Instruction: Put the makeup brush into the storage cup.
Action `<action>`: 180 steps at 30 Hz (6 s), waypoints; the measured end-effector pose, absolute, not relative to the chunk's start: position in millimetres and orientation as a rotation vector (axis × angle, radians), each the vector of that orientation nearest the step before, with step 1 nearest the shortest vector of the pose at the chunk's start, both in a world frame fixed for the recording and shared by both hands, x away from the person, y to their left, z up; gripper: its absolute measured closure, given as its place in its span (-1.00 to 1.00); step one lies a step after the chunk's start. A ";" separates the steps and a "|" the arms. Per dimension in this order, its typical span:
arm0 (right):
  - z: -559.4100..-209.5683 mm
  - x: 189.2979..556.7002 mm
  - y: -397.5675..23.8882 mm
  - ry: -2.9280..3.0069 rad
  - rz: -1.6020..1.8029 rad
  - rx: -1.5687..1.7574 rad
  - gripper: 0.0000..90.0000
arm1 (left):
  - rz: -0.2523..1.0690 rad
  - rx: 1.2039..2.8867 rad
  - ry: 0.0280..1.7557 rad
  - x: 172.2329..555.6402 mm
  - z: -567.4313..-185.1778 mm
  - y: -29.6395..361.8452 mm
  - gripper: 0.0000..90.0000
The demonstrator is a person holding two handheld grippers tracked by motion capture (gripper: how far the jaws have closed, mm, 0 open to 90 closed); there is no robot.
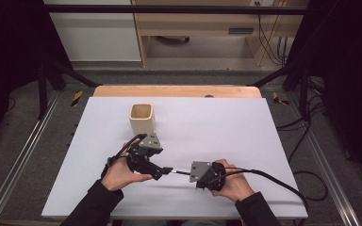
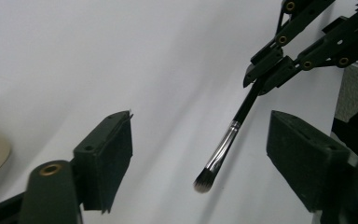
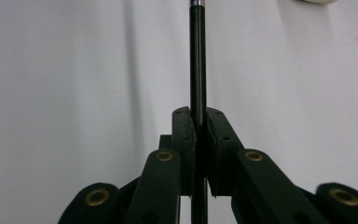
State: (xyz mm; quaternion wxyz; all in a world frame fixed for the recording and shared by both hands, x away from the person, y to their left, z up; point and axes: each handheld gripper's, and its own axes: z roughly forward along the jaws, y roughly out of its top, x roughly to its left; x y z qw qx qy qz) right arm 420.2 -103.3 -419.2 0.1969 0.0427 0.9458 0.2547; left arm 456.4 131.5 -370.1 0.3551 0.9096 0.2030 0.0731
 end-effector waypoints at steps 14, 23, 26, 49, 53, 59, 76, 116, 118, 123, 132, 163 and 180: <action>-428.8 420.5 -119.3 2.628 0.791 0.246 0.86 | 0.246 2.206 0.631 448.4 -381.4 149.3 -0.68; -433.8 423.2 -126.5 2.618 0.838 0.295 0.86 | 0.262 2.103 0.686 444.7 -387.4 160.0 -0.70; -434.6 422.9 -127.1 2.619 0.861 0.332 0.86 | 0.264 2.086 0.703 444.3 -390.4 161.6 -0.71; -423.1 425.4 -146.6 2.465 1.047 0.503 0.85 | 0.301 1.978 0.775 436.8 -407.1 158.8 -0.79; -421.0 425.0 -148.0 2.440 1.074 0.519 0.85 | 0.305 1.962 0.772 435.0 -408.2 156.9 -0.78; -420.1 424.9 -147.7 2.419 1.105 0.532 0.85 | 0.302 1.940 0.765 432.3 -410.7 152.4 -0.77; -417.0 426.0 -146.6 2.345 1.225 0.581 0.85 | 0.307 1.862 0.768 428.4 -406.3 146.5 -0.75; -404.5 423.9 -143.4 2.256 1.395 0.595 0.85 | 0.268 1.764 0.706 443.1 -375.5 109.3 -0.58; -404.3 423.7 -143.4 2.254 1.395 0.598 0.85 | 0.263 1.761 0.705 443.9 -375.9 107.2 -0.56; -403.8 423.5 -143.8 2.250 1.400 0.596 0.86 | 0.243 1.760 0.705 446.3 -378.3 101.3 -0.45; -404.1 423.6 -143.5 2.250 1.406 0.598 0.86 | 0.209 1.750 0.703 449.9 -380.3 95.3 -0.14; -409.7 424.0 -139.3 2.280 1.390 0.565 0.85 | 0.112 1.711 0.720 450.4 -382.0 101.1 0.58; -413.5 424.6 -136.1 2.294 1.363 0.571 0.82 | 0.110 1.711 0.684 440.2 -380.2 96.1 0.81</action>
